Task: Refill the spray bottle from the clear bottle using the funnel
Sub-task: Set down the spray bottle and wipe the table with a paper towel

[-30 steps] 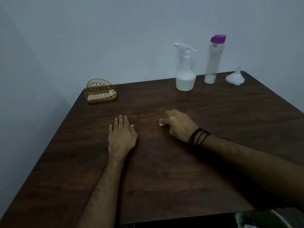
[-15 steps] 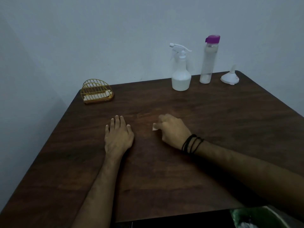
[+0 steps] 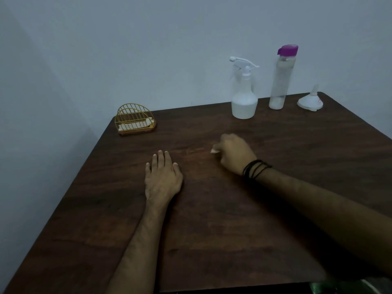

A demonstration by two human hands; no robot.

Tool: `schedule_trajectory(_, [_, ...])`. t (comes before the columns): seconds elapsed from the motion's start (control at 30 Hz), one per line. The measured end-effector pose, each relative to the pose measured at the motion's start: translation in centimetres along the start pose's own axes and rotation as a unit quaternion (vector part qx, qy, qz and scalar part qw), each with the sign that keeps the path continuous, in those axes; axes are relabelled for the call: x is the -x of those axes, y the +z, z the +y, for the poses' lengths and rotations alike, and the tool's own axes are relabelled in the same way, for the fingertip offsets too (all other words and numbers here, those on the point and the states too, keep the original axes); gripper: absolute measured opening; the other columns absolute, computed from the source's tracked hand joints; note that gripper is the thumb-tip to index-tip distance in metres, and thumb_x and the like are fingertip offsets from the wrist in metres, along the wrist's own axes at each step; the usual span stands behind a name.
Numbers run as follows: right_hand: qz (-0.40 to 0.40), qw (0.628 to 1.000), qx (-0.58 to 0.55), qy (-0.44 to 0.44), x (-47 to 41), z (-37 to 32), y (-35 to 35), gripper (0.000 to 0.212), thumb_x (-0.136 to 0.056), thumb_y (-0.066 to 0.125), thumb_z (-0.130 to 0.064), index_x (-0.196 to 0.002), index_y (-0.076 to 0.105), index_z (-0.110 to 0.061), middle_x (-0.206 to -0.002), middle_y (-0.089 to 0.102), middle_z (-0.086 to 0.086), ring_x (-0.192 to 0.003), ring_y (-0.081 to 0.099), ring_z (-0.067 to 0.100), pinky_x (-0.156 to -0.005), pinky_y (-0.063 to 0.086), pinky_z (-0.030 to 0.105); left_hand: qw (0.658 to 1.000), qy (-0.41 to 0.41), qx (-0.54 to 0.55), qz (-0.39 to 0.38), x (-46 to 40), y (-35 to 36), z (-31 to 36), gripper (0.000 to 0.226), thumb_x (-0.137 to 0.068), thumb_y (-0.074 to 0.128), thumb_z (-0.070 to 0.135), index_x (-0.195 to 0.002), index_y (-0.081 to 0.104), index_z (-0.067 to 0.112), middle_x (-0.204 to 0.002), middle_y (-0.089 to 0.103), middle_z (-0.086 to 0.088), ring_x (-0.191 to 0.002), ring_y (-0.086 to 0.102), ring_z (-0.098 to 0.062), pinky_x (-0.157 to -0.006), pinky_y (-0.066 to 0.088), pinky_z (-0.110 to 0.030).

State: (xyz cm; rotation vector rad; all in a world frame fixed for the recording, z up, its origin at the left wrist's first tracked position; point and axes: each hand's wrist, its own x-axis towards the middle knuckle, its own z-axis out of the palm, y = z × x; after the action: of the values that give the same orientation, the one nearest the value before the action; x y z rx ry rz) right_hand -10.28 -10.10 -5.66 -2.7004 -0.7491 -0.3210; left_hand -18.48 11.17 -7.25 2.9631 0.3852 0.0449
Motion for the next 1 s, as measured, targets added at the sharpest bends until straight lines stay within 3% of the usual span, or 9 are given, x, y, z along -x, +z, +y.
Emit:
schedule_trajectory(0.13, [-0.021,0.991,-0.035,-0.127,0.2,-6.3,2.3,0.033,-0.086,0.062,-0.009,-0.115,0.072,-0.020,-0.107,0.058,0.004,-0.098,0.052,0.021,-0.080,0.047,0.034,1.000,0.005,-0.006,0.003,0.0,-0.1,-0.3,0.060,-0.107,0.017,0.037,-0.160,0.009,0.010,-0.168,0.006,-0.008,-0.155,0.003,-0.022,-0.125,0.005,-0.043])
schedule_trajectory(0.4, [-0.014,1.000,0.019,0.004,-6.8,-1.6,1.6,0.038,-0.090,0.058,-0.006,-0.125,0.068,-0.018,-0.116,0.056,0.008,-0.111,0.051,0.027,-0.086,0.048,0.038,1.000,0.005,-0.004,0.006,0.0,-0.2,-0.1,0.060,-0.107,0.017,0.037,-0.160,0.009,0.010,-0.168,0.006,-0.008,-0.155,0.003,-0.023,-0.125,0.005,-0.044])
schedule_trajectory(0.57, [-0.035,0.992,-0.016,-0.118,-4.5,-6.3,3.3,0.031,-0.094,0.058,-0.014,-0.122,0.069,-0.021,-0.107,0.055,0.006,-0.100,0.049,0.023,-0.077,0.046,0.036,1.000,0.008,-0.007,0.009,-0.2,0.0,-0.2,0.060,-0.107,0.019,0.036,-0.160,0.010,0.011,-0.168,0.007,-0.007,-0.155,0.004,-0.022,-0.125,0.006,-0.043])
schedule_trajectory(0.67, [-0.049,0.986,-0.028,-0.154,-3.7,-5.2,2.5,0.033,-0.093,0.057,-0.012,-0.122,0.068,-0.024,-0.104,0.053,0.001,-0.096,0.045,0.017,-0.073,0.042,0.033,1.000,0.014,-0.005,0.002,-0.2,-0.1,-0.4,0.060,-0.107,0.018,0.038,-0.161,0.010,0.012,-0.169,0.006,-0.006,-0.155,0.004,-0.022,-0.125,0.006,-0.043])
schedule_trajectory(0.77, [-0.047,0.997,0.021,-0.059,-4.4,0.4,0.0,0.032,-0.090,0.060,-0.013,-0.119,0.070,-0.024,-0.112,0.055,0.003,-0.107,0.051,0.022,-0.085,0.048,0.038,1.000,0.015,0.002,-0.010,-0.1,-0.3,-0.6,0.060,-0.107,0.017,0.038,-0.161,0.009,0.012,-0.169,0.004,-0.006,-0.155,0.002,-0.021,-0.125,0.005,-0.043])
schedule_trajectory(0.87, [-0.022,0.994,0.073,0.073,-3.5,6.7,-2.1,0.034,-0.089,0.060,-0.011,-0.121,0.069,-0.018,-0.116,0.055,0.007,-0.111,0.052,0.028,-0.086,0.048,0.040,1.000,0.011,0.004,-0.013,0.0,-0.3,-0.4,0.060,-0.107,0.016,0.039,-0.161,0.008,0.013,-0.169,0.003,-0.005,-0.155,0.001,-0.021,-0.125,0.004,-0.043])
schedule_trajectory(1.0, [0.005,0.993,0.066,0.101,-0.4,7.2,-2.1,0.032,-0.090,0.058,-0.009,-0.119,0.069,-0.017,-0.110,0.053,0.005,-0.105,0.049,0.024,-0.079,0.047,0.038,1.000,-0.002,0.001,-0.021,-0.1,-0.4,0.0,0.060,-0.107,0.015,0.038,-0.161,0.007,0.011,-0.169,0.002,-0.006,-0.155,0.001,-0.022,-0.125,0.004,-0.044])
